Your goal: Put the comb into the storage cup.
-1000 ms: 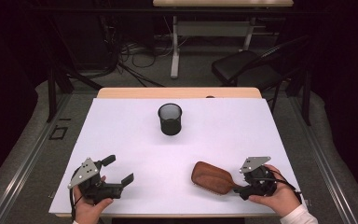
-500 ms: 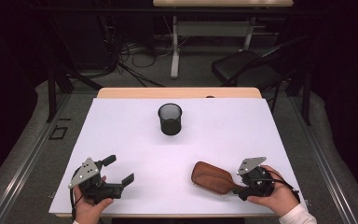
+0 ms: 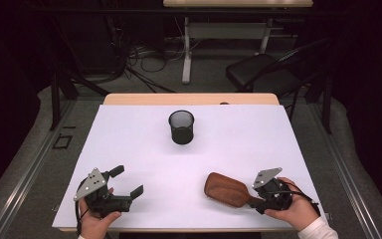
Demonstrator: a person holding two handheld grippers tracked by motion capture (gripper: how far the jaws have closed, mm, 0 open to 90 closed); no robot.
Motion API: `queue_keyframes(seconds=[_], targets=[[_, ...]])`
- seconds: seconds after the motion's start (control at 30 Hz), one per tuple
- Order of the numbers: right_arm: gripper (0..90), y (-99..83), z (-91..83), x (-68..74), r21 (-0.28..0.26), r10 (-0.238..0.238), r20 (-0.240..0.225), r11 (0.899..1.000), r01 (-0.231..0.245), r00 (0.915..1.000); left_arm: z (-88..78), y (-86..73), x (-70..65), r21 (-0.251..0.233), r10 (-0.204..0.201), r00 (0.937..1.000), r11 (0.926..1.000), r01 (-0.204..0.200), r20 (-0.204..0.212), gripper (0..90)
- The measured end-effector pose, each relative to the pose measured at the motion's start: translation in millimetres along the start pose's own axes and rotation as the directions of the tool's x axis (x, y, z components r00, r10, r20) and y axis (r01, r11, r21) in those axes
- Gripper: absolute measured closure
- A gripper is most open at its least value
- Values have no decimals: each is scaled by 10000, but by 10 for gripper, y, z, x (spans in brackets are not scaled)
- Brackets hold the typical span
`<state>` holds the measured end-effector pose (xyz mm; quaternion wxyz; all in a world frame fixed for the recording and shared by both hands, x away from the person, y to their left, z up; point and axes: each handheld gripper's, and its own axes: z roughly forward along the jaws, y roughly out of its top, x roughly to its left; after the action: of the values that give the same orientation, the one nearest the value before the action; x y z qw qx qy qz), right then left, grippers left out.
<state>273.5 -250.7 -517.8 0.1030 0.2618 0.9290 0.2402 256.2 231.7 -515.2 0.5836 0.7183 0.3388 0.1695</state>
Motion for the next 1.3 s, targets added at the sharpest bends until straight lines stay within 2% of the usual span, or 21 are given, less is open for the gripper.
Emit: queue_keyframes(seconds=[0.47, 0.6, 0.67, 0.73, 1.3], targets=[[541, 5, 70, 37, 524, -463, -149, 9975, 470, 9988, -5, 1, 2, -10, -12, 10000, 10000, 12, -14, 4], [570, -4, 79, 31, 648, -369, -100, 9972, 375, 9993, -3, 0, 2, -2, -21, 10000, 10000, 21, -16, 4], [575, -10, 95, 16, 658, -511, -129, 9965, 518, 9986, 0, -1, 4, 12, -11, 10000, 10000, 11, -15, 4], [581, -17, 105, 25, 775, -413, -130, 9961, 422, 9991, 1, -1, 6, 11, -13, 10000, 10000, 13, 6, 4], [665, 6, 152, 37, 950, -645, -154, 9933, 657, 9978, -8, 1, 8, -15, -35, 10000, 10000, 35, -53, 4]])
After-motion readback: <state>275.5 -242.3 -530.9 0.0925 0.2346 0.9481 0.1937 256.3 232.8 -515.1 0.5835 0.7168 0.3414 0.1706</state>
